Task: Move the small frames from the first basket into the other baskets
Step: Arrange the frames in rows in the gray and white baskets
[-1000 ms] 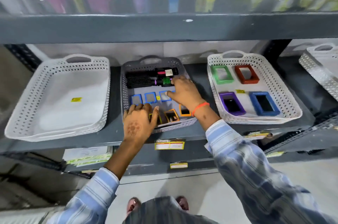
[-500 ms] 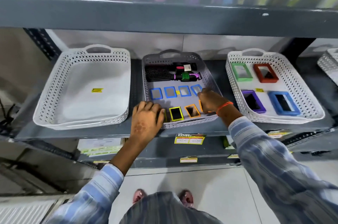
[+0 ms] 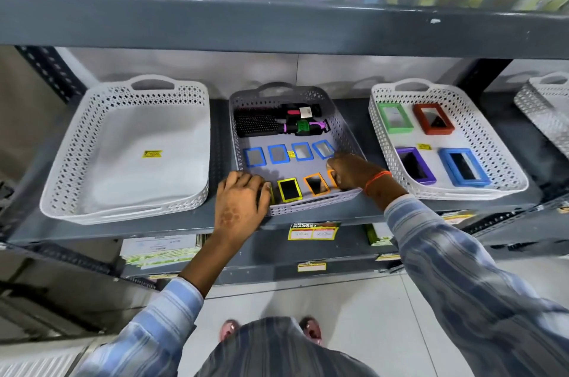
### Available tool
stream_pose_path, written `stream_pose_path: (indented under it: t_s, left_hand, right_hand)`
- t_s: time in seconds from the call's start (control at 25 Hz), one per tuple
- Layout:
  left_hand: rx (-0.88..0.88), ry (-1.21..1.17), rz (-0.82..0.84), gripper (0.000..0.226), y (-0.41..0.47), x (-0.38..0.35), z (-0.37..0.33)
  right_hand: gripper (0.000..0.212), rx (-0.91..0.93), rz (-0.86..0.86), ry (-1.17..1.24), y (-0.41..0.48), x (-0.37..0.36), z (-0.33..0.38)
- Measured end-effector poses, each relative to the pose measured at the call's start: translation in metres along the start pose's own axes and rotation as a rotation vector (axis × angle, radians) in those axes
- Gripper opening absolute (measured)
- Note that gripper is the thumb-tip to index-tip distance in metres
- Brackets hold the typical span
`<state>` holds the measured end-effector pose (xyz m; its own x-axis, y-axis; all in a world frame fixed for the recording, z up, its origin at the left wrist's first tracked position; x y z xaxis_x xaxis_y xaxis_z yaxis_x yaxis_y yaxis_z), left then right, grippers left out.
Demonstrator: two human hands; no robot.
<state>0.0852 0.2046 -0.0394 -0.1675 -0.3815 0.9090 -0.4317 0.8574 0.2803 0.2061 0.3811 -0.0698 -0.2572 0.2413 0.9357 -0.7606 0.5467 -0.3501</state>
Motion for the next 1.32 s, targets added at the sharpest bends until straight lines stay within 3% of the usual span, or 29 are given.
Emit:
stream_pose_path:
  t_s: [0.16, 0.4, 0.6, 0.84, 0.92, 1.04, 1.32]
  left_hand:
    - [0.016, -0.015, -0.003, 0.041, -0.001, 0.001, 0.0]
    - [0.033, -0.04, 0.0, 0.04, -0.001, -0.001, 0.002]
    - [0.044, -0.059, -0.001, 0.041, -0.003, -0.002, 0.002]
    - [0.044, -0.074, 0.012, 0.043, -0.003, -0.003, 0.003]
    - [0.047, -0.076, 0.011, 0.043, -0.003, -0.003, 0.003]
    - [0.047, -0.066, 0.013, 0.043, -0.003, -0.005, 0.004]
    - [0.047, -0.074, 0.011, 0.044, -0.003, -0.004, 0.003]
  right_hand:
    - [0.05, 0.1, 0.003, 0.02, 0.002, 0.001, 0.021]
    - [0.022, 0.125, 0.03, 0.054, 0.007, -0.005, 0.033]
    - [0.023, 0.129, 0.027, 0.082, 0.008, -0.006, 0.031]
    - [0.053, 0.122, 0.025, 0.053, 0.006, -0.001, 0.019]
    - [0.048, 0.075, 0.044, 0.021, 0.005, -0.003, 0.006]
    - [0.019, 0.008, 0.051, -0.001, 0.004, -0.01, -0.008]
    - [0.025, 0.012, -0.045, 0.002, 0.006, -0.007, -0.009]
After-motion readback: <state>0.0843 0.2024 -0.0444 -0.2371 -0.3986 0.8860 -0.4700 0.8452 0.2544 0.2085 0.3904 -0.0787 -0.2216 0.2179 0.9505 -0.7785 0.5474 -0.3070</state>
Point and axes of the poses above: each hand's wrist, its own y-axis towards the middle knuckle, its own x-axis out of the back of the hand, z = x × y, the point moved 9 cm from there along y, towards the middle knuckle
